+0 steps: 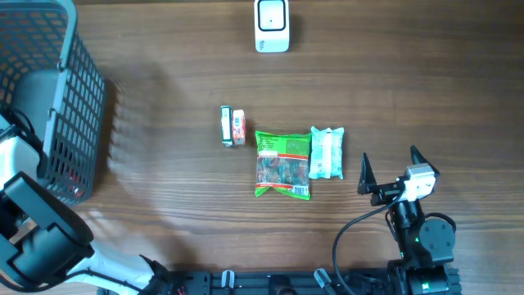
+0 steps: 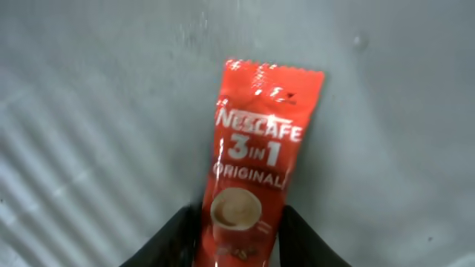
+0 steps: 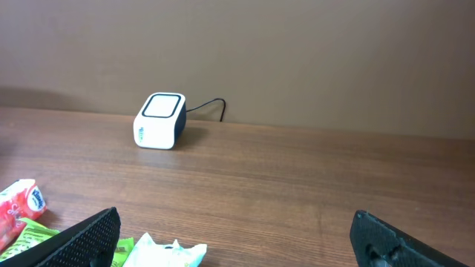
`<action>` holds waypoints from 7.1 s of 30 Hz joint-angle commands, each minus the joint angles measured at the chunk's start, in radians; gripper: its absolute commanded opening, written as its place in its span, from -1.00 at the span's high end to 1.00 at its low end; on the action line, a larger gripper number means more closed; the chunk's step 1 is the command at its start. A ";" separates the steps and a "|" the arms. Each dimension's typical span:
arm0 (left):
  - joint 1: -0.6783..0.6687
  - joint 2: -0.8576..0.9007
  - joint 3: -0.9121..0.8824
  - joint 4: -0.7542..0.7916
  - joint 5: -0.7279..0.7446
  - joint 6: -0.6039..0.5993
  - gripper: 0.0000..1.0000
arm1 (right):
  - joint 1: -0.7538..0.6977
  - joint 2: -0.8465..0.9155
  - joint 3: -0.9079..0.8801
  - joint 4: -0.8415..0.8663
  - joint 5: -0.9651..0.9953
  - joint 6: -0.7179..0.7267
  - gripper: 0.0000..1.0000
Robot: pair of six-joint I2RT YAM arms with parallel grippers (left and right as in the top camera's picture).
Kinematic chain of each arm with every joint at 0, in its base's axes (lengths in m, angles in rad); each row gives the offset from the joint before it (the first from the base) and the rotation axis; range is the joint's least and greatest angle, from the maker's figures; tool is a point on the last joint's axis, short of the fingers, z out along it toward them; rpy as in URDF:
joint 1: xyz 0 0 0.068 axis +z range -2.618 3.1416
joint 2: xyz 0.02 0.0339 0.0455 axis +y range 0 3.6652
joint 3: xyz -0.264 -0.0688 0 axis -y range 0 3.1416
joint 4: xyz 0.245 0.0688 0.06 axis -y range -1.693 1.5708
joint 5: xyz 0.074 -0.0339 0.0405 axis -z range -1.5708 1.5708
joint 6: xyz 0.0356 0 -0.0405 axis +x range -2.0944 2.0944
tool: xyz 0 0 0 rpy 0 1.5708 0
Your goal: Scan the item barcode
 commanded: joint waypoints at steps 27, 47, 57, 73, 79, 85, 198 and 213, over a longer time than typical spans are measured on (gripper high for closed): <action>0.016 -0.102 0.026 0.273 0.122 -0.006 0.92 | -0.005 -0.002 -0.001 0.005 0.006 -0.002 -1.00; -0.166 -0.882 0.103 -0.030 0.645 -0.219 0.92 | -0.005 -0.002 -0.001 0.005 0.006 -0.002 -0.99; -0.598 -0.676 -0.084 -0.401 0.516 -0.080 0.92 | -0.005 -0.002 -0.001 0.005 0.006 -0.002 -1.00; -0.917 -0.039 -0.184 -0.202 0.312 -0.142 0.79 | -0.005 -0.002 -0.001 0.005 0.006 -0.002 -0.98; -0.910 -0.036 -0.164 -0.210 0.311 -0.138 0.28 | -0.005 -0.002 -0.001 0.005 0.006 -0.002 -0.99; -0.908 -0.129 -0.062 -0.331 0.282 -0.134 0.05 | -0.005 -0.002 -0.001 0.005 0.006 -0.002 -1.00; -1.028 -0.380 -0.564 0.092 0.480 -0.286 0.31 | -0.005 -0.002 -0.001 0.005 0.006 -0.002 -0.99; -1.028 -0.405 -0.370 -0.148 0.237 -0.286 -0.01 | -0.005 -0.002 -0.001 0.005 0.006 -0.002 -1.00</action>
